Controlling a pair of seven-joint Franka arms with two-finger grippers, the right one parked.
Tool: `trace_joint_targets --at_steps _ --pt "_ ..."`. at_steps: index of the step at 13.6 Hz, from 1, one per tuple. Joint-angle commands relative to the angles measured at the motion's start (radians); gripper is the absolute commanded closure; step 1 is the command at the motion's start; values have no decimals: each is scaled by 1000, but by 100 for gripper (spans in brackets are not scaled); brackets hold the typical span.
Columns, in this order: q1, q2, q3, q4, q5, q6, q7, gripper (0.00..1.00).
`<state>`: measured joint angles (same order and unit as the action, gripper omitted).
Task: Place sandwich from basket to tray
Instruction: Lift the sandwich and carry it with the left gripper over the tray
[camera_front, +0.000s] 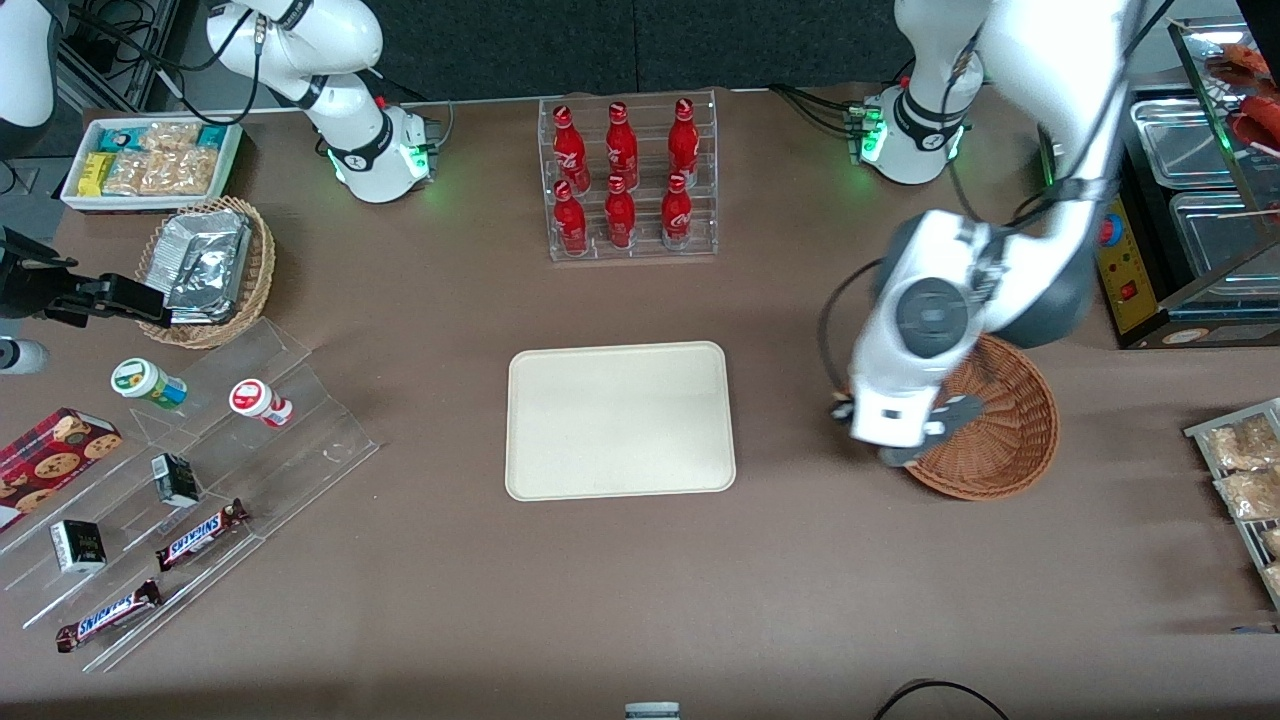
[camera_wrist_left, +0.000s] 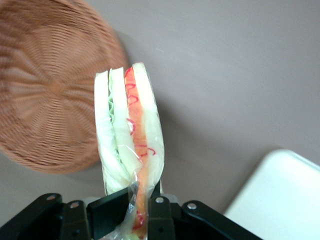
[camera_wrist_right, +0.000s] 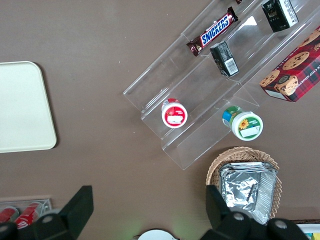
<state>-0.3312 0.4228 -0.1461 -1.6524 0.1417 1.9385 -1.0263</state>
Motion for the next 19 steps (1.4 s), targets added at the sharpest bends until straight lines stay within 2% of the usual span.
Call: trace_joint_targets --at_steps 1,4,7,10,13,19 --pt "-96 106 13 135 10 -13 0 100" --pt "-164 123 11 140 -2 83 3 100" --pt "-184 166 -9 146 -56 181 2 100" --pt "-209 209 -23 148 -79 244 -9 100" --pt "-252 263 -24 177 -93 258 -11 100" --pt "-253 287 -24 175 -93 264 -1 100"
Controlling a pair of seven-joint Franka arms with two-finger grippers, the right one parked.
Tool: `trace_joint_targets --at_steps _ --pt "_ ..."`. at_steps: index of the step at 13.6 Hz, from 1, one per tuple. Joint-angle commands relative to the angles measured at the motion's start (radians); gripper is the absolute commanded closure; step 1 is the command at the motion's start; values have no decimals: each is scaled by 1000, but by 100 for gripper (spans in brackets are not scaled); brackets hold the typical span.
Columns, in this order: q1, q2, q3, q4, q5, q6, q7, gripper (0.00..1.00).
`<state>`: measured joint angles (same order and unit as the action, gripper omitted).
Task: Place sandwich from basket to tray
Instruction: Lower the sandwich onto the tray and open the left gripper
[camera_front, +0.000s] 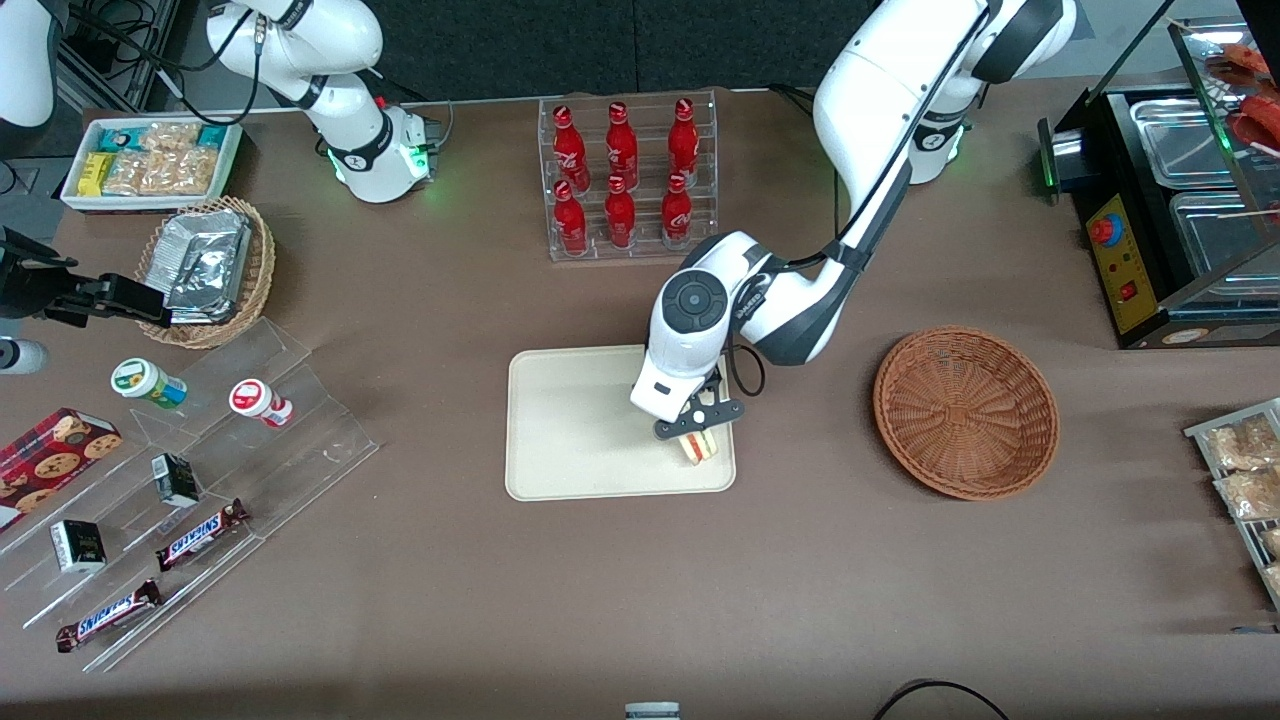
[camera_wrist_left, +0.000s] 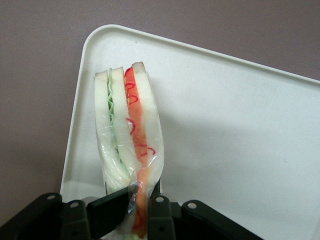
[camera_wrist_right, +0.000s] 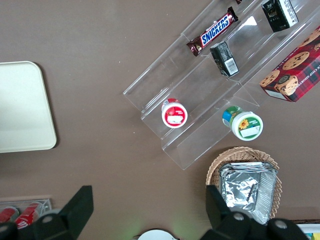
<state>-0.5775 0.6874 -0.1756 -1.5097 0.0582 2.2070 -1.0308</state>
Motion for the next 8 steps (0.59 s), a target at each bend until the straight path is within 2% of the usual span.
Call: trace_joint_targets --at_steps 1,6,8 --pt "-7 29 5 32 -9 -3 5 100" --pt "-7 49 -7 34 -14 40 6 100" --pt "-7 49 -15 39 -38 45 8 100"
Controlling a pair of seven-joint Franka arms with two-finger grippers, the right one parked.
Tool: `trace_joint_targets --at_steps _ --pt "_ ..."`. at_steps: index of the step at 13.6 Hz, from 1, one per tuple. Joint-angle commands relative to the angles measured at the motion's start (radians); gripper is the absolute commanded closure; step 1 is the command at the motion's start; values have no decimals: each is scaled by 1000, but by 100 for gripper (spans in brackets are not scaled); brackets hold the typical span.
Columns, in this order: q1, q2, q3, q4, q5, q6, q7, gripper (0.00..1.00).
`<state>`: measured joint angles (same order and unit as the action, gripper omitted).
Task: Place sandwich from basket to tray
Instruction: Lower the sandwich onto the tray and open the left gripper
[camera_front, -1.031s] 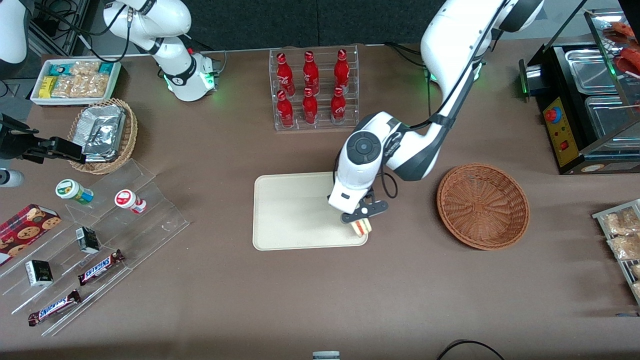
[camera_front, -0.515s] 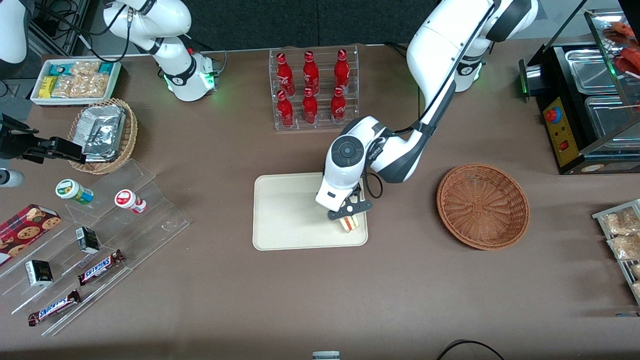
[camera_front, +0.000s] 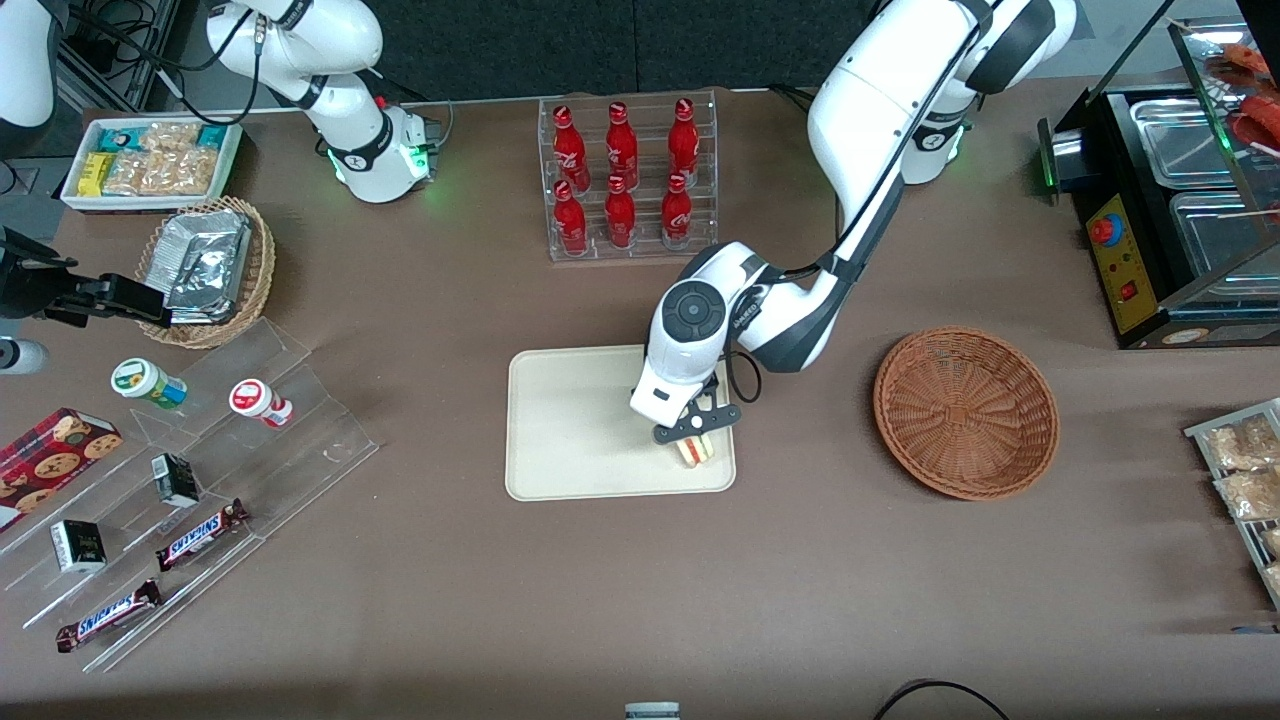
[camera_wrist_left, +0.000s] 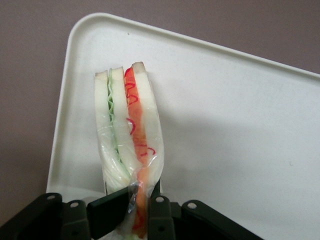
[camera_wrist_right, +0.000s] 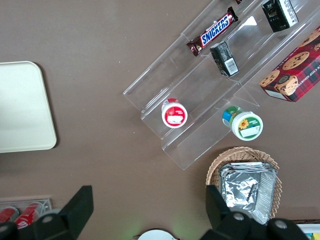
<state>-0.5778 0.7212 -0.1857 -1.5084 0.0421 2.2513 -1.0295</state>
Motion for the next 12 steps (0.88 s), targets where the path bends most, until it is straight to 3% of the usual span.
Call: trace_joint_targets --at_steps 1,12 --pt "-8 15 -6 39 -24 1 6 100" --pt "-70 30 -17 56 18 -87 291 100"
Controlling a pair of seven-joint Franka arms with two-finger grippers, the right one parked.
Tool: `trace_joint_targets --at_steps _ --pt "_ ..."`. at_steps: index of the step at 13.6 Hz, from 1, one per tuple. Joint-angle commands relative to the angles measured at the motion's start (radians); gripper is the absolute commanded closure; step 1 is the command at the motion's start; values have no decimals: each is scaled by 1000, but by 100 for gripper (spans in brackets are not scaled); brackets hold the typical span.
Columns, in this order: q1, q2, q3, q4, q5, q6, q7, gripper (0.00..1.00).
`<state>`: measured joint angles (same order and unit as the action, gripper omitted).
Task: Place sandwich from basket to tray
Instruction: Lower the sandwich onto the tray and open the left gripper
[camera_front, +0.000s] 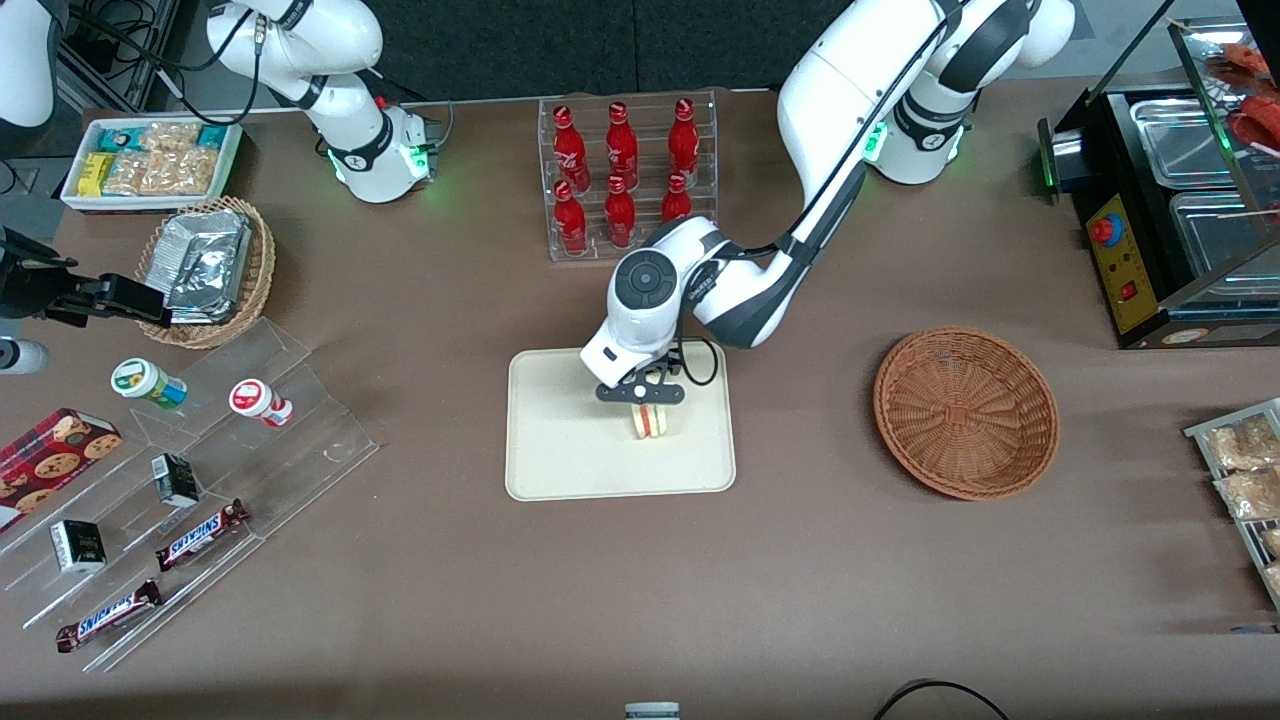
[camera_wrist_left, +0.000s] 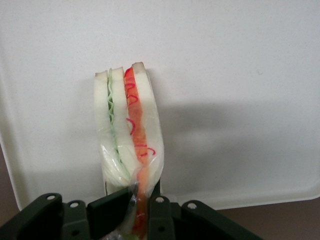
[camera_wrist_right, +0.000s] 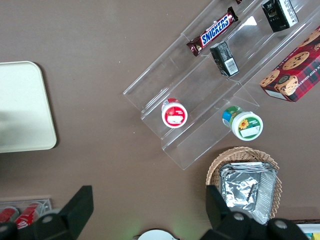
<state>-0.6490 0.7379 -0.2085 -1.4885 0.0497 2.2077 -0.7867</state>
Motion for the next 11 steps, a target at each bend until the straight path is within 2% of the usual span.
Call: trace_joint_targets --at_steps 1,11 --pt "3 15 6 39 6 -57 72 100" --pt "6 84 11 123 4 -49 78 100"
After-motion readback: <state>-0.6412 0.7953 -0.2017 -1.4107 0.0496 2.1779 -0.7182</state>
